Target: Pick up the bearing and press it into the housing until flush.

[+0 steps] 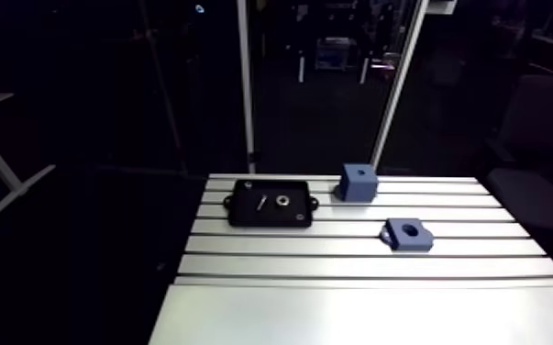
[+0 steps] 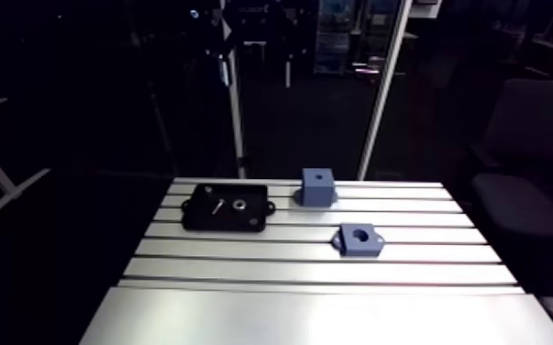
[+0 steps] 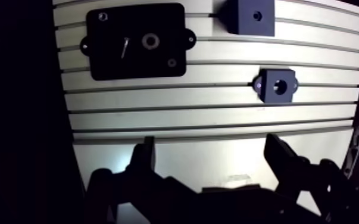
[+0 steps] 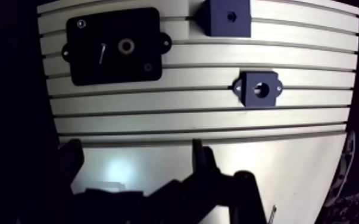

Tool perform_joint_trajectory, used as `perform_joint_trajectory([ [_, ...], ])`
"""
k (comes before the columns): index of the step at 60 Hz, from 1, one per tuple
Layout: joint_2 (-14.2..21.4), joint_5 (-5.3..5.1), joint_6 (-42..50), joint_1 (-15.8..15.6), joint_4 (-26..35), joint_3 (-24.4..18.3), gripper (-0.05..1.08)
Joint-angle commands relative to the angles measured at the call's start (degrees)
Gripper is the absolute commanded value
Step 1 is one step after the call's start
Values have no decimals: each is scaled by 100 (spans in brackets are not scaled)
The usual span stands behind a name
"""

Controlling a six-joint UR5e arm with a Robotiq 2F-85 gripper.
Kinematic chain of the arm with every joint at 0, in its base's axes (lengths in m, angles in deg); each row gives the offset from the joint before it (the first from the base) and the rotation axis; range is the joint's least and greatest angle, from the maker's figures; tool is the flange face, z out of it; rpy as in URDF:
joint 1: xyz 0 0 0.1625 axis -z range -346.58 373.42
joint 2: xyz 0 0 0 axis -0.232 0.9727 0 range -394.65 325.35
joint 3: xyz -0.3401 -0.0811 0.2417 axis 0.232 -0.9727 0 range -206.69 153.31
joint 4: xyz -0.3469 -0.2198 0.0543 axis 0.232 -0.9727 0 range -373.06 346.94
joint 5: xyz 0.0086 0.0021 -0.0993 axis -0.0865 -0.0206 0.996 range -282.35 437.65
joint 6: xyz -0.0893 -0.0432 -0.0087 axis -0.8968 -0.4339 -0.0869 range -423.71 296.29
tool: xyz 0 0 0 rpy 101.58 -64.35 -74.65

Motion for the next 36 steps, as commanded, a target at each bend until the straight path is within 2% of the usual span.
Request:
perform_joint_trajectory([
  [1,-245,-35,17,-177,-585,221,2],
  [13,-564,-26,27,-224,-1091,465,2],
  [36,-993,18,36,-233,-1544,763,2],
])
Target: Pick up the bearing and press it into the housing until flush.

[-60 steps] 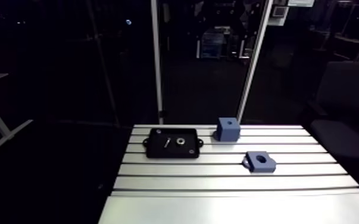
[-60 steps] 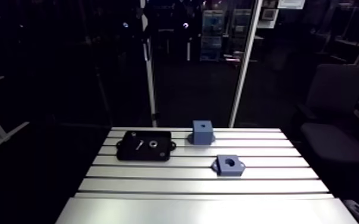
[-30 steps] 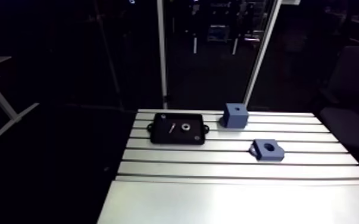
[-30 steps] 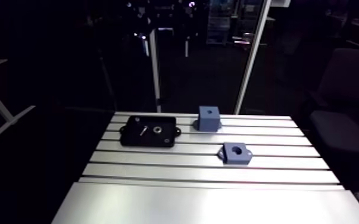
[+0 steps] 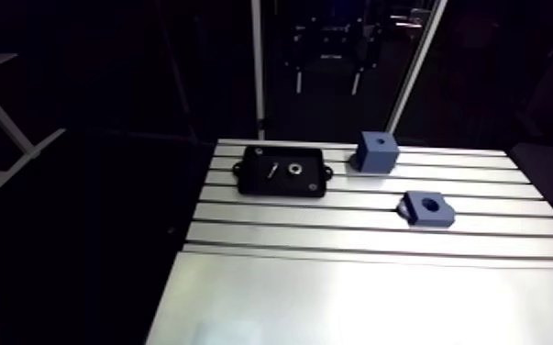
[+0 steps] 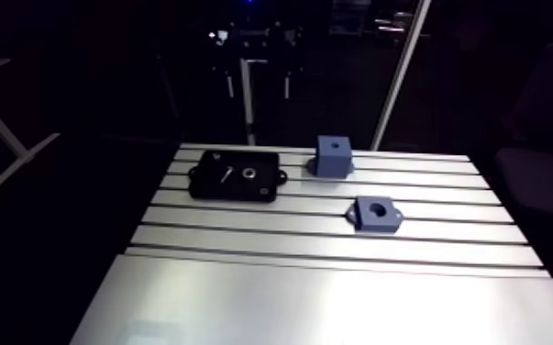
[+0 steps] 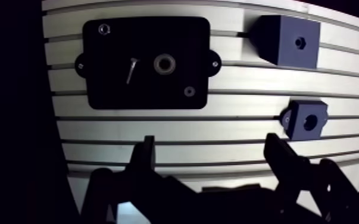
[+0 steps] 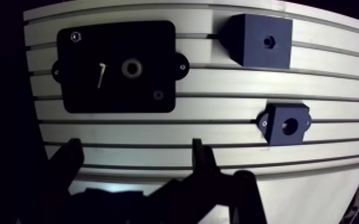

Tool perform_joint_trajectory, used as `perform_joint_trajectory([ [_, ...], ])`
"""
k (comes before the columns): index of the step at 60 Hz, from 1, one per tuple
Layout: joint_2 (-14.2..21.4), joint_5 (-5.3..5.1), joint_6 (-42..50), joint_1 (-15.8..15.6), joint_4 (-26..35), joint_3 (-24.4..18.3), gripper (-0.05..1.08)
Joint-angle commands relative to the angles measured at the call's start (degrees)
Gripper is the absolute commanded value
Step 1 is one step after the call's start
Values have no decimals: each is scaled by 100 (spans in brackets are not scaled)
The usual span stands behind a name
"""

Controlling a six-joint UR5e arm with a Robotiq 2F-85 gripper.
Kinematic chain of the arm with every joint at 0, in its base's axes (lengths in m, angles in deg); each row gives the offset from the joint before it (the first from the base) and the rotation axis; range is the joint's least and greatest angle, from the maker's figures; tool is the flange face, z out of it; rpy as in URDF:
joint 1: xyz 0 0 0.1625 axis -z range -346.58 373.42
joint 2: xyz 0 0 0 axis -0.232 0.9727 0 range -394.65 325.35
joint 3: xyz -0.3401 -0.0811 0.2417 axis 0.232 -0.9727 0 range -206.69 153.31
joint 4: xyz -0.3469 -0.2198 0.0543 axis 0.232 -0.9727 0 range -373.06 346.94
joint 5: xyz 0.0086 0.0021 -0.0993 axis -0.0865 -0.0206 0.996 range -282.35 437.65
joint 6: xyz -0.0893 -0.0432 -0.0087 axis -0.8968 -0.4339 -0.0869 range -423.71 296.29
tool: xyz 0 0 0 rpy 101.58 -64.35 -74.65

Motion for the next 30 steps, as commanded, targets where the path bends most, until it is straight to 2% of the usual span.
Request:
perform_joint_trajectory([
  [1,-256,33,3,-6,-284,174,2],
  [30,-629,19,-6,-41,-664,274,2],
])
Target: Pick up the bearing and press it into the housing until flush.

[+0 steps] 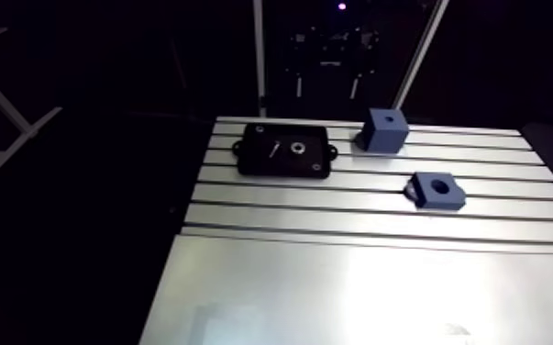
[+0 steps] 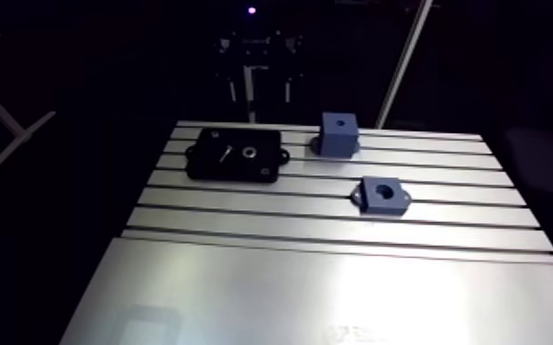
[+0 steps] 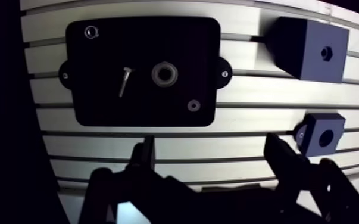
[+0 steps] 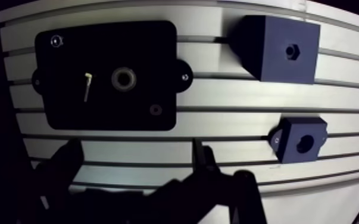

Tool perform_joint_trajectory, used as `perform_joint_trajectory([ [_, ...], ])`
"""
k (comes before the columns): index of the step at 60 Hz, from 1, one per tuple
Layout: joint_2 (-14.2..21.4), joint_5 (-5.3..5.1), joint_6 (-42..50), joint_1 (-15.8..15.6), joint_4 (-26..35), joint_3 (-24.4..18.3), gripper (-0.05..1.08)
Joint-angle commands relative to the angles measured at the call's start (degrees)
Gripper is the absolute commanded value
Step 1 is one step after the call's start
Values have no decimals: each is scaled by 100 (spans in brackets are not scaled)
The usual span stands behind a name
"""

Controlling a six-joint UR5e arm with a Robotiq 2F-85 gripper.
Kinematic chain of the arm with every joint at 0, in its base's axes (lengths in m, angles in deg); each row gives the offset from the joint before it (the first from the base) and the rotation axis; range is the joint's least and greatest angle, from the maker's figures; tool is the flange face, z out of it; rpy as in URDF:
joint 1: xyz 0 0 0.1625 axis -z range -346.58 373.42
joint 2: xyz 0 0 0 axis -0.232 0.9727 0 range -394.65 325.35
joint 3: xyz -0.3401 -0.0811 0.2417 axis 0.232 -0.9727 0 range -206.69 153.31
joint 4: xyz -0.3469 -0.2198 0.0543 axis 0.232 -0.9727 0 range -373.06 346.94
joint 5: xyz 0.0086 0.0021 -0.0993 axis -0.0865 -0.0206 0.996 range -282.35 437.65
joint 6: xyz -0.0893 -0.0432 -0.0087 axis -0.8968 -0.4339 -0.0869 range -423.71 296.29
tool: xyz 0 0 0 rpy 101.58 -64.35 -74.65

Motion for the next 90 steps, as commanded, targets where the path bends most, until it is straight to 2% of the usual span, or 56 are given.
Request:
perform_joint_trajectory([
  [1,-146,-10,-7,-11,-164,43,2],
  [12,-279,-29,-15,-62,-369,88,5],
  [18,-353,-36,-15,-88,-435,81,14],
  [24,-511,-46,-15,-157,-533,37,29],
  [38,-758,-73,-8,-236,-674,-101,40],
  [61,-1069,-82,-7,-274,-678,-314,39],
  [90,-1143,-73,-15,-274,-678,-256,39],
])
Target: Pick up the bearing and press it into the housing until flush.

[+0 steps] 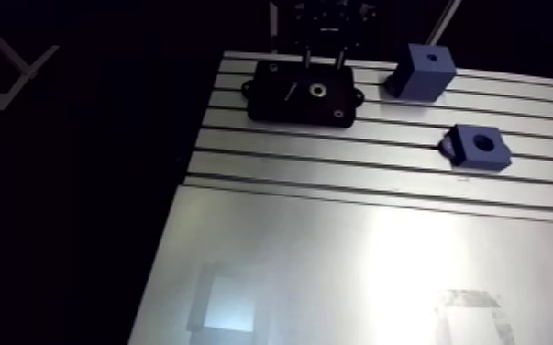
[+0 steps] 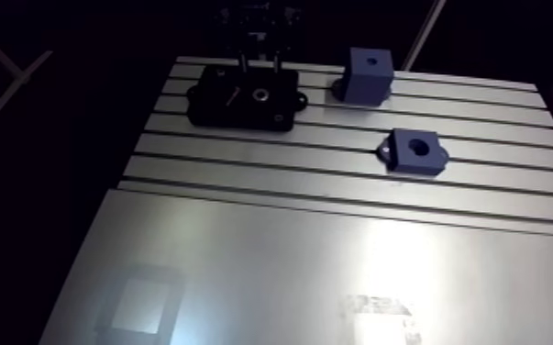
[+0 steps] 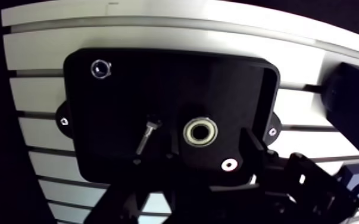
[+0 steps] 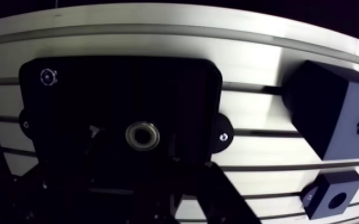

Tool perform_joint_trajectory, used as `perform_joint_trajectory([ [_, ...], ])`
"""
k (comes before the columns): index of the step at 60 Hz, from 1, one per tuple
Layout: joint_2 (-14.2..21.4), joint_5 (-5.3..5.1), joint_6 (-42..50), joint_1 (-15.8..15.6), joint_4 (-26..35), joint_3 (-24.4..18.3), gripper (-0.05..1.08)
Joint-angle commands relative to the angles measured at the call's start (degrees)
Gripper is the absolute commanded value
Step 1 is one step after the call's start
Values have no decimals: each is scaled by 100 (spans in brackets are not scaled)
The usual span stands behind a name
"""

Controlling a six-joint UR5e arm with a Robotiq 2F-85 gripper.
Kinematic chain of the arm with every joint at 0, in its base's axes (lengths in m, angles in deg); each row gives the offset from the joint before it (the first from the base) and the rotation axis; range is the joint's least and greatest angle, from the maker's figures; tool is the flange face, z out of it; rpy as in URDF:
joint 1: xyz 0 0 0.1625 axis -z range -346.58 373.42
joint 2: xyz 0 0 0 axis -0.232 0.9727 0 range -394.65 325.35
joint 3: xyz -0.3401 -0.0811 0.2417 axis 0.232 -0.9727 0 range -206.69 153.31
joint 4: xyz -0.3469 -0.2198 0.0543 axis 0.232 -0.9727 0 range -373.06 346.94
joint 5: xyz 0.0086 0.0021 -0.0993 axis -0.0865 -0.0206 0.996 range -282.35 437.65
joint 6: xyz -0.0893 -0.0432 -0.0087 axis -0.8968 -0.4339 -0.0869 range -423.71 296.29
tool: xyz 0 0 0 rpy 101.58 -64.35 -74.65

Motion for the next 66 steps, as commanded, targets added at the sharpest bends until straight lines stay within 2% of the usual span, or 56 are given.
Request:
perform_joint_trajectory([
  [1,-21,1,2,-1,-21,59,39],
  [66,-154,18,-22,-36,-163,291,39],
])
